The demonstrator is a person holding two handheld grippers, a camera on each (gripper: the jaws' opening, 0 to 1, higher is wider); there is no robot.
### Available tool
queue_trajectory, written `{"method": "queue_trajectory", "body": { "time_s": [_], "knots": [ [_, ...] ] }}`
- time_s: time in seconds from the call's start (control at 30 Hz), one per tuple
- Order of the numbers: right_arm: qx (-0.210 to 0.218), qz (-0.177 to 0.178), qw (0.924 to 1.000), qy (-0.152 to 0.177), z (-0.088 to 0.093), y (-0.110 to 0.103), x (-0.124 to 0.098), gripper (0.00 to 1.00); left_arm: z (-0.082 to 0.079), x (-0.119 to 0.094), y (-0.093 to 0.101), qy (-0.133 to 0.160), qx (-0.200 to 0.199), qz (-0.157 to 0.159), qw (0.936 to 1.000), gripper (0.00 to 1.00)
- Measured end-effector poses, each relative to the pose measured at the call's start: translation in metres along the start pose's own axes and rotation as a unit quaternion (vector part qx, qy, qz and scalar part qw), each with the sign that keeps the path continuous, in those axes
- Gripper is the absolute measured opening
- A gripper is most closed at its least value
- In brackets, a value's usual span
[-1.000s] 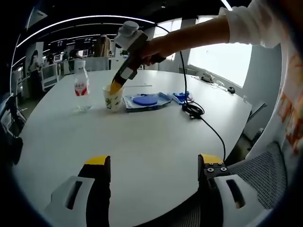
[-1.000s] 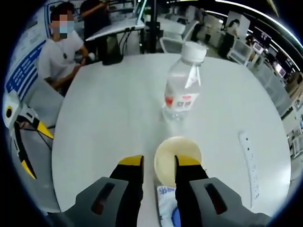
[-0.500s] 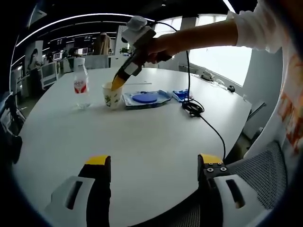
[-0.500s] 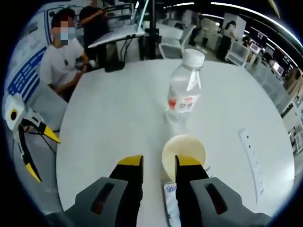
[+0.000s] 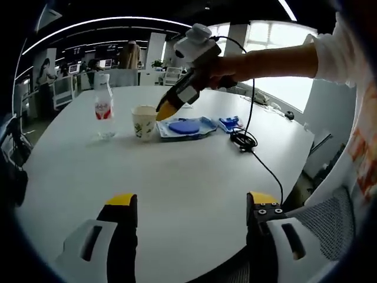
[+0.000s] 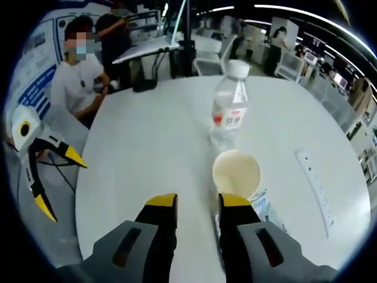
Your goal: Arrange the tabletop items into an orderly group along one side of the table until the central work area is clear of visible clutter.
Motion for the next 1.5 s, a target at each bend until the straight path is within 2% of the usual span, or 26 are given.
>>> {"method": "queue_trajectory", "body": {
  "time_s": [0.17,0.33,0.63,0.9,1.33,1.5],
  "knots": [
    [0.007,0.001,1.0000,0.003,0.002,0.002,-0.002,0.25,-0.017,0.005,-0.009,-0.001,0.026,0.003,0.9997,0.78],
    [0.010,0.003,0.9999,0.006,0.001,0.003,-0.003,0.25,-0.039,0.007,-0.032,-0.001,0.050,-0.009,0.9987,0.79],
    [0.016,0.003,0.9998,0.008,0.006,0.001,-0.007,0.25,-0.088,0.012,-0.090,0.024,0.034,-0.069,0.9968,0.77],
    [0.026,0.005,0.9996,0.010,0.013,0.004,-0.011,0.25,-0.130,0.030,-0.127,0.036,0.040,-0.083,0.9951,0.77],
    [0.036,0.010,0.9992,0.013,0.017,0.008,-0.016,0.25,-0.157,0.047,-0.154,0.031,0.055,-0.092,0.9937,0.78],
    [0.038,0.011,0.9991,0.013,0.021,0.010,-0.014,0.25,-0.172,0.049,-0.164,0.044,0.045,-0.096,0.9934,0.79]
  ]
}}
Point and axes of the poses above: the point that each gripper's makers call its tool centre point, and the gripper's own axes: x roughly forward along the fingers, y roughly to its right, z roughly out of its underside, the point moved 3 cm from there along -x, roughly backward along the fingers, and after that the axes turned 7 degrees about z, right-handed, at the moved point
